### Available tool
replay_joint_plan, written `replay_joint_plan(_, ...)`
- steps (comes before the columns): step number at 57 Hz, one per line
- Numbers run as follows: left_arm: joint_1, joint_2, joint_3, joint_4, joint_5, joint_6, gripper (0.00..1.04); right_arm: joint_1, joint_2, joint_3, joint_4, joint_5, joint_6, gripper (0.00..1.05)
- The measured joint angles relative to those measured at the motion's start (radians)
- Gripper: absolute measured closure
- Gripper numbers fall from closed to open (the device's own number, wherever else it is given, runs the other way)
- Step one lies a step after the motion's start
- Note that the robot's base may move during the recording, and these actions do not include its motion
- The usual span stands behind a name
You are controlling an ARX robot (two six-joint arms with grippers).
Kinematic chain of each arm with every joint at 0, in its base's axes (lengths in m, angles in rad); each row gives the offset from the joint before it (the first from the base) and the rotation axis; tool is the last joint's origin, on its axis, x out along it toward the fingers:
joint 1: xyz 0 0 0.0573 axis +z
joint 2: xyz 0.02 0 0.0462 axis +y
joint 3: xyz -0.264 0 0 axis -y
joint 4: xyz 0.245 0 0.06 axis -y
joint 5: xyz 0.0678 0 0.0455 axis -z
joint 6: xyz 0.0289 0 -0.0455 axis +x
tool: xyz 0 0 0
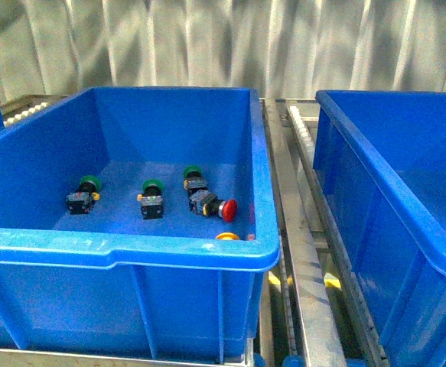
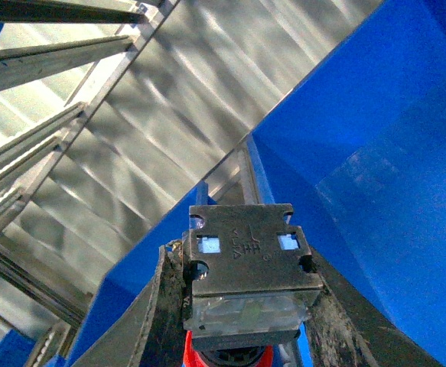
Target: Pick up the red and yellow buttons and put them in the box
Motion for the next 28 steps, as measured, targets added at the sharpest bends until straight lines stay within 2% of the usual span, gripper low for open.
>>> replay_joint_plan(28, 0.000, 0.000, 0.000, 0.000, -0.002, 0.000, 0.08, -0.055, -0.038, -0.019, -0.035, -0.031, 0.080, 0.71)
